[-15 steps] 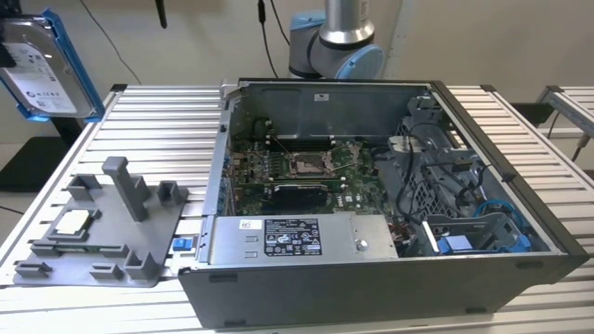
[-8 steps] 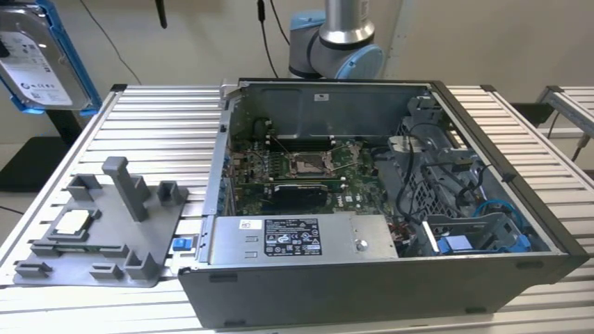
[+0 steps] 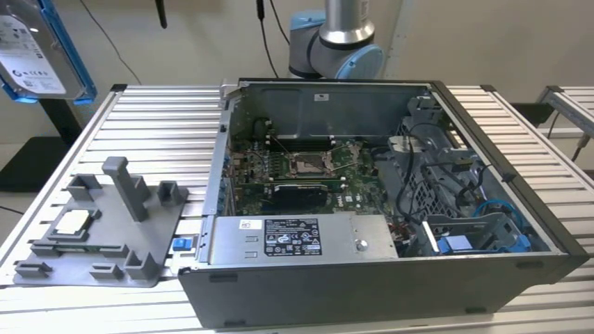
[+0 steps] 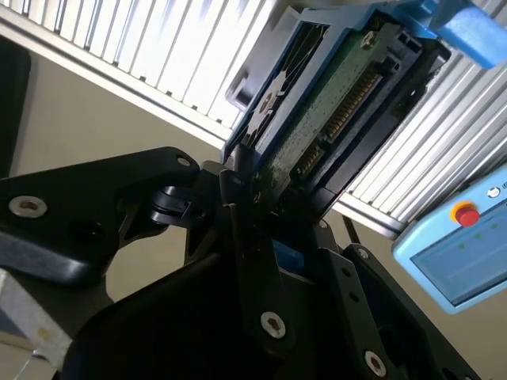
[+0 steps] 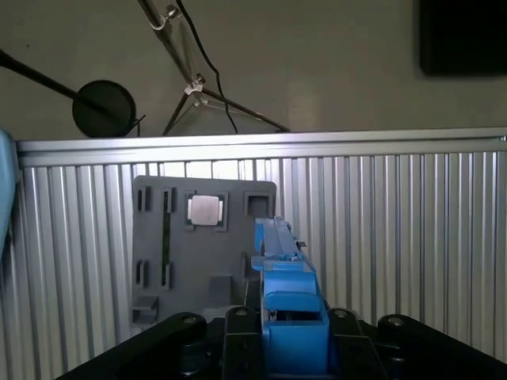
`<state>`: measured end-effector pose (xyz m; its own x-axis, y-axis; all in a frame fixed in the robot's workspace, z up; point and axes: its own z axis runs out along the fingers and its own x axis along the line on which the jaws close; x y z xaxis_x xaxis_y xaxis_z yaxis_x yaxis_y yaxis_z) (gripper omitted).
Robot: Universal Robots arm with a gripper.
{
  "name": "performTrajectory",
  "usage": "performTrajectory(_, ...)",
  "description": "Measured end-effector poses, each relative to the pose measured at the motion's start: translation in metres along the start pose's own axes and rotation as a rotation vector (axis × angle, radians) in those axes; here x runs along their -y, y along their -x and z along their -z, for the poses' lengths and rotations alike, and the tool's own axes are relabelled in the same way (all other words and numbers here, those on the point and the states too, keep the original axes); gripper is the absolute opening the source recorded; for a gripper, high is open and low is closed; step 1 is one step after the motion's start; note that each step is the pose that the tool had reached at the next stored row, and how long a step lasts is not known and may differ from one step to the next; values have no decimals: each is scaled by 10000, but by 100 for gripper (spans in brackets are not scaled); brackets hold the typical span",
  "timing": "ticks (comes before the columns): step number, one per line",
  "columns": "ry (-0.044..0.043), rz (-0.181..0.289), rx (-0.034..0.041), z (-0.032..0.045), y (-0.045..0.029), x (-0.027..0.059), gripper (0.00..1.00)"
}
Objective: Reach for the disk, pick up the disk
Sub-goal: 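Pick up the disk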
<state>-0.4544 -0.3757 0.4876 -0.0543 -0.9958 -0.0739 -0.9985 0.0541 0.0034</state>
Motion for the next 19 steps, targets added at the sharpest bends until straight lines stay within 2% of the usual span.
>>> performTrajectory(9, -16, 8, 3, 216, 15, -2, 0)
performTrajectory(19, -50, 10, 6, 216, 15, -2, 0)
